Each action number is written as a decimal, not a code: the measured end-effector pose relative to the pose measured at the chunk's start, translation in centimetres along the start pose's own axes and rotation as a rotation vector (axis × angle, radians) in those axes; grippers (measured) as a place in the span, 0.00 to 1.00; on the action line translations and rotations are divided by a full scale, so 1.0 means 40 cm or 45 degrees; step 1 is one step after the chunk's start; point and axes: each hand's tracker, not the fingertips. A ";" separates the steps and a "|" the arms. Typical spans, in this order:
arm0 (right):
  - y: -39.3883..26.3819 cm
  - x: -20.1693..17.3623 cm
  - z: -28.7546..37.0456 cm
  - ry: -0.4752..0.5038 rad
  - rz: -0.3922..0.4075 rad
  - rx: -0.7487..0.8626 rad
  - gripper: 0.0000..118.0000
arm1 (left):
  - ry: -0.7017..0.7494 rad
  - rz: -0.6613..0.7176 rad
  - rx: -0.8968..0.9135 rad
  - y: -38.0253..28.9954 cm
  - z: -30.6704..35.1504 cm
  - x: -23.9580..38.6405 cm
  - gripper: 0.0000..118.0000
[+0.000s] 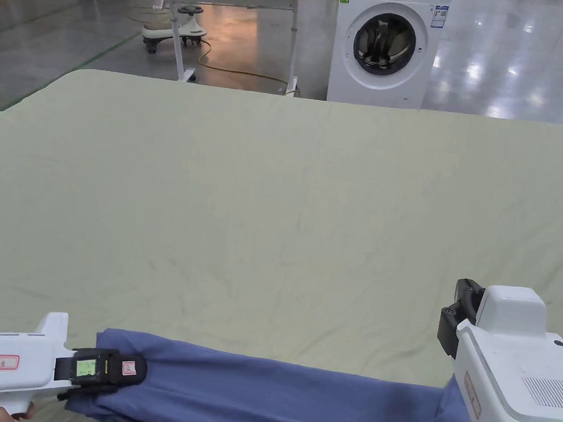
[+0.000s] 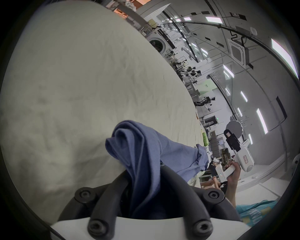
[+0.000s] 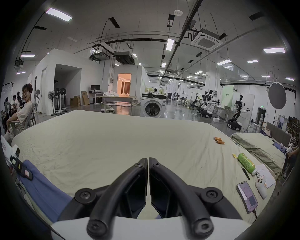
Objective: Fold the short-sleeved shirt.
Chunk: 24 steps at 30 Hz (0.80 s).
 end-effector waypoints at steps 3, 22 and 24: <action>0.000 0.009 0.000 -0.002 0.004 0.002 0.01 | 0.100 -0.029 0.022 0.029 0.045 0.022 0.04; -0.012 0.026 0.009 0.029 -0.026 0.014 0.01 | 0.141 -0.174 -0.007 0.005 0.107 0.269 0.04; -0.015 0.027 0.014 0.025 -0.024 0.012 0.01 | 0.092 -0.184 -0.030 0.014 0.084 0.289 0.04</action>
